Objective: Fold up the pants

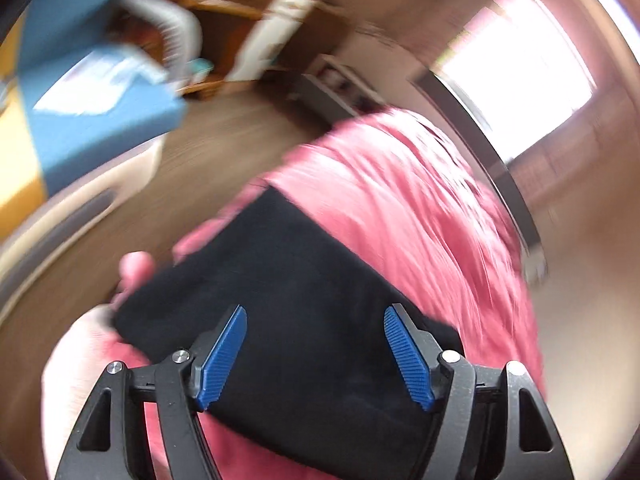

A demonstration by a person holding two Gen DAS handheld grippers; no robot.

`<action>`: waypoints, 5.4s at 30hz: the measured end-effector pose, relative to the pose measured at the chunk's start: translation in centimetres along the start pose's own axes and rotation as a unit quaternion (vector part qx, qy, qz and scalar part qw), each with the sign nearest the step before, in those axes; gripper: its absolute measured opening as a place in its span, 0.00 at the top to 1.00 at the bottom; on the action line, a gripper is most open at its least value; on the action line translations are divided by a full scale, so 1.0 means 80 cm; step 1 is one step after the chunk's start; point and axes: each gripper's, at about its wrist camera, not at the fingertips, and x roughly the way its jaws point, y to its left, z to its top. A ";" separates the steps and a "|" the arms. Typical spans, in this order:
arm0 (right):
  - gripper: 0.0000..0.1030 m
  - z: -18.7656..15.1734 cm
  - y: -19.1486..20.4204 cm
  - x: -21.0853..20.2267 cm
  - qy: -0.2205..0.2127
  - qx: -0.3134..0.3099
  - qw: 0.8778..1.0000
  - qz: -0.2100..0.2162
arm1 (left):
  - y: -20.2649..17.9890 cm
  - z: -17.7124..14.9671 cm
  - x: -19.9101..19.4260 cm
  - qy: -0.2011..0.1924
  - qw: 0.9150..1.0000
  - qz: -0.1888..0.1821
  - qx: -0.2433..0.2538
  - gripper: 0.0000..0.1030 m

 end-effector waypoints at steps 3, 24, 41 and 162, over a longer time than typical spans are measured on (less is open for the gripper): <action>0.72 -0.001 0.001 -0.001 -0.001 -0.002 1.000 -0.003 | 0.053 0.018 -0.015 -0.020 0.997 0.009 -0.074 0.29; 0.72 -0.001 0.000 0.001 -0.002 -0.001 1.000 -0.002 | 0.095 0.014 -0.010 0.007 0.992 -0.054 -0.111 0.49; 0.72 -0.001 -0.001 0.002 -0.002 0.001 1.000 -0.001 | 0.105 0.003 0.011 0.011 0.997 0.002 -0.078 0.50; 0.34 0.042 -0.034 -0.015 -0.082 0.127 0.976 0.155 | -0.239 -0.326 0.030 0.051 0.838 -0.096 0.534 0.54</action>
